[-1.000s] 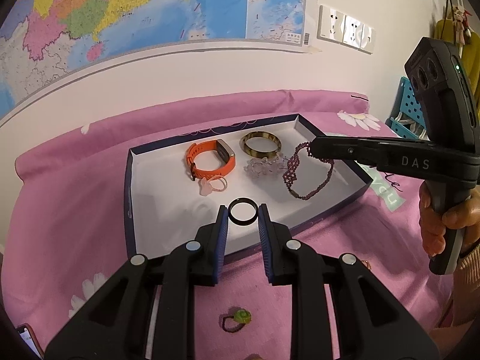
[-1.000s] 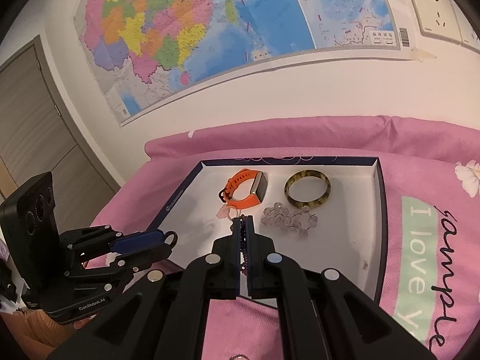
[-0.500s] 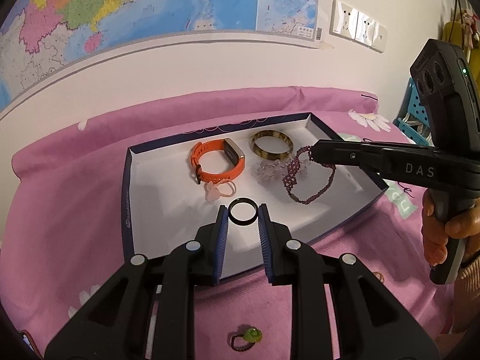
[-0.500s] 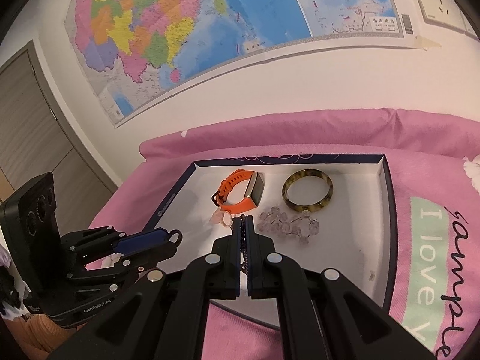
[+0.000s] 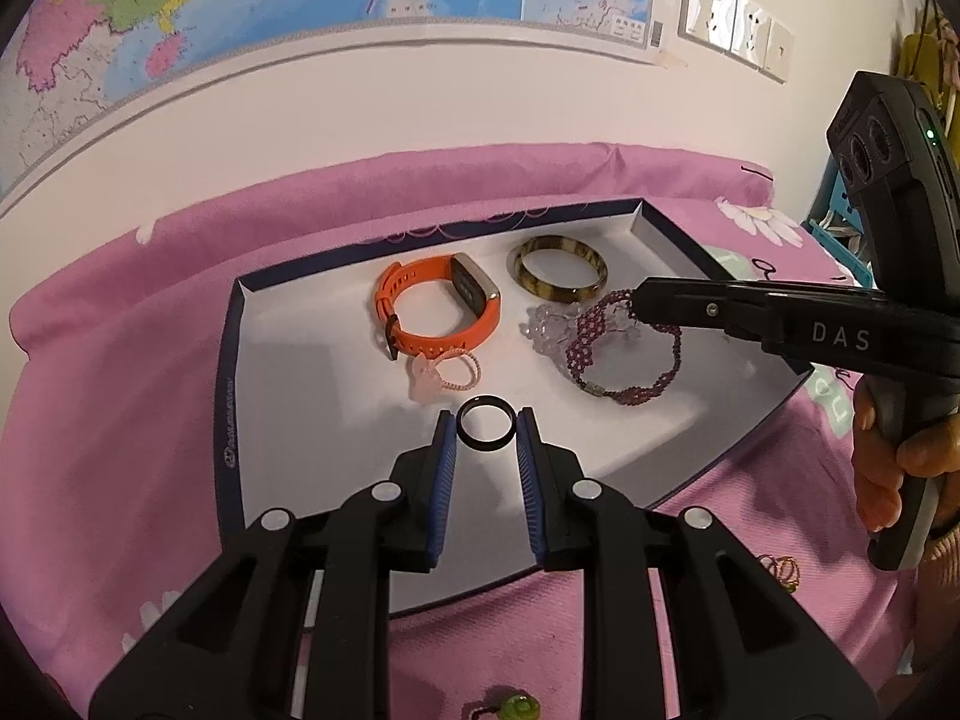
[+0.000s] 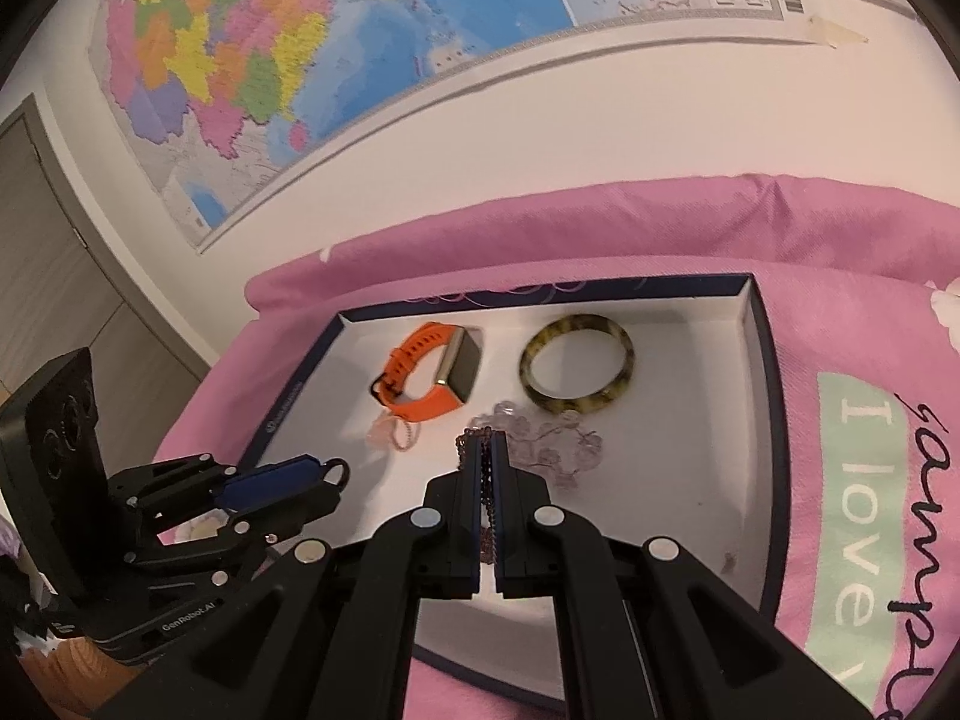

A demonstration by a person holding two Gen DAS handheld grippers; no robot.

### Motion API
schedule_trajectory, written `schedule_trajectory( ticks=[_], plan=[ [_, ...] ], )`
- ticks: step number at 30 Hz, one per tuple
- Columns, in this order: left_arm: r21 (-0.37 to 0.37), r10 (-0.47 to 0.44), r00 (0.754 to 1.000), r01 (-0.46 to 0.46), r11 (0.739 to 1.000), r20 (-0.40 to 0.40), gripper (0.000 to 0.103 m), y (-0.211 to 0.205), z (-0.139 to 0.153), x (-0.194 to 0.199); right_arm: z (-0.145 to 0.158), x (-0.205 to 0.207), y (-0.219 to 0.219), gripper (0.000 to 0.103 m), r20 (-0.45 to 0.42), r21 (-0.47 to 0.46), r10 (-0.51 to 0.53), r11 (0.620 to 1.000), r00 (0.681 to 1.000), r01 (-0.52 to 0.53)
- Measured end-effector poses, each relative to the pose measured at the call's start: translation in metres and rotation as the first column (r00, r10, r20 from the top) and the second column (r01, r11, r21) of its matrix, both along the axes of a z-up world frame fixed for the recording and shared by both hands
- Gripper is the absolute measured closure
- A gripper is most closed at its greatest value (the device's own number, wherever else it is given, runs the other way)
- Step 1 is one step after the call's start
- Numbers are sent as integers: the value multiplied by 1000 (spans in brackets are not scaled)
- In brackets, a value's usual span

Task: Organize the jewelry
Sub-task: 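Carry the black ring with the left gripper while the right gripper carries the maroon bracelet into the box, then open both grippers inside the box to release the ring and bracelet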

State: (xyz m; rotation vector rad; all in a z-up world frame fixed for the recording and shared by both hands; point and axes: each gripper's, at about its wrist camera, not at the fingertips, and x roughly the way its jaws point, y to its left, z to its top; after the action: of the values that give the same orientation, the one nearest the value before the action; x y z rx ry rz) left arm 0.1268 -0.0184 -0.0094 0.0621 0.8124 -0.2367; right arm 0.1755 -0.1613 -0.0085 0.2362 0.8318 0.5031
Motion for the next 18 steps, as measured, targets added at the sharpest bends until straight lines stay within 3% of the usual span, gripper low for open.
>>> schedule_trajectory(
  ticks=[18],
  plan=[
    [13, 22, 998, -21, 1000, -63, 82, 1, -20, 19, -18, 6, -4, 97, -45, -51, -25, 998, 999, 23]
  ],
)
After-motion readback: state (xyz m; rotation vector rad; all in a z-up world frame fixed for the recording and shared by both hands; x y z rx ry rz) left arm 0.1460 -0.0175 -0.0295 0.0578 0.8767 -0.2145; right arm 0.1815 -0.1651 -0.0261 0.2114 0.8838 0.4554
